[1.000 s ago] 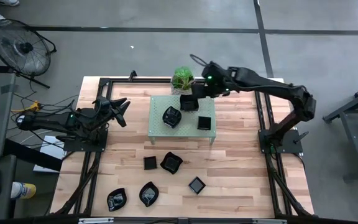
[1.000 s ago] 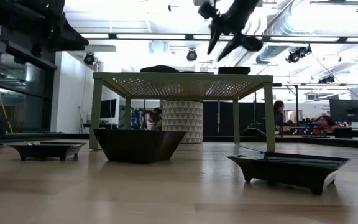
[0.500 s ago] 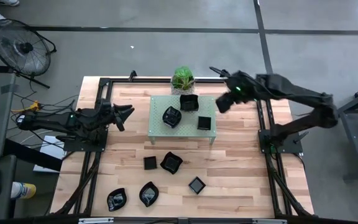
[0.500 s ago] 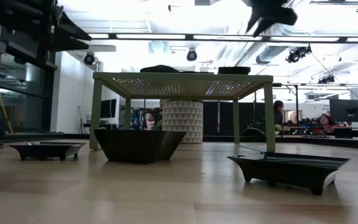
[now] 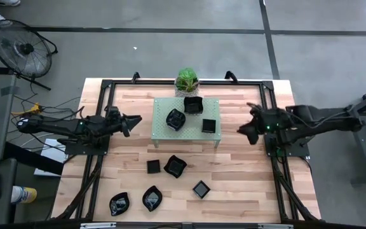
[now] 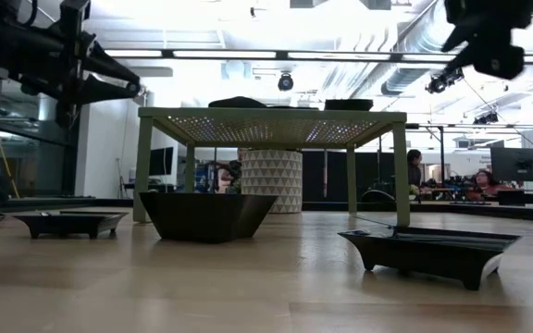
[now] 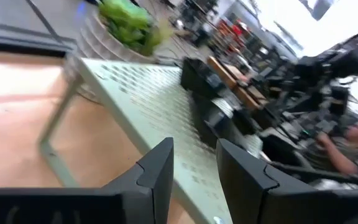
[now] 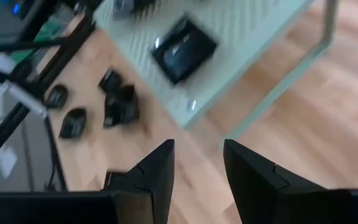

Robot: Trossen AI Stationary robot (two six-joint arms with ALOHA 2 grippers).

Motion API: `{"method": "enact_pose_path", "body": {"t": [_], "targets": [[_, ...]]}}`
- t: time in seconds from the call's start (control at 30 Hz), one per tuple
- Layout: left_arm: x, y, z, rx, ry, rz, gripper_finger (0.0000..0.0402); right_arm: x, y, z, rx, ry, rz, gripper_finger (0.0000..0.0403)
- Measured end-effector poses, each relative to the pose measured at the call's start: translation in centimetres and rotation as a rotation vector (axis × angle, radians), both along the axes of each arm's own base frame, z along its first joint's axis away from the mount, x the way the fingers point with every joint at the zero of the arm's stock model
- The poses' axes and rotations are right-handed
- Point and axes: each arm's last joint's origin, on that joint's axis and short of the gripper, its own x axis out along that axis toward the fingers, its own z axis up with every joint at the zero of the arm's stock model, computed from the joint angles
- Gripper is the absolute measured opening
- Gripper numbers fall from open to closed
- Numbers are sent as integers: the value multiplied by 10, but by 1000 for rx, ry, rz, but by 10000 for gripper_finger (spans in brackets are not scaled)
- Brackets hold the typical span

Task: Pick & Place Mini shaped plates
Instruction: Stack the black square plate on the other black square plate on the shelf

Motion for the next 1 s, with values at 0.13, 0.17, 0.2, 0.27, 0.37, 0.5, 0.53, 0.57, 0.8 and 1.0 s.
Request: {"method": "enact_pose_path", "body": {"t": [0.13, 0.17, 0.2, 0.27, 0.37, 0.5, 0.53, 0.57, 0.8, 1.0], "targets": [[1, -2, 1, -28, -18, -88, 120, 2, 16, -28, 74, -8, 67, 133], [1, -3, 1, -30, -17, -108, 120, 3, 21, -35, 96, -16, 83, 133], [1, -3, 1, -34, -15, -124, 120, 6, 26, -42, 117, -30, 100, 133], [2, -4, 0, -35, -15, -133, 120, 11, 35, -53, 159, -75, 118, 133], [2, -4, 1, -35, -15, -136, 120, 16, 49, -68, 204, -108, 123, 133], [2, -4, 0, -25, -1, -159, 120, 25, 66, -78, 241, -143, 136, 133], [2, -4, -1, -19, 3, -163, 120, 27, 70, -79, 252, -149, 143, 133], [2, -5, -1, -14, 5, -171, 120, 31, 75, -79, 263, -153, 148, 133], [2, -7, -1, 27, 21, -245, 120, 65, 110, -74, 258, -132, 188, 133], [3, -8, -1, 63, 33, -301, 120, 106, 139, -81, 241, 5, 191, 133]]}}
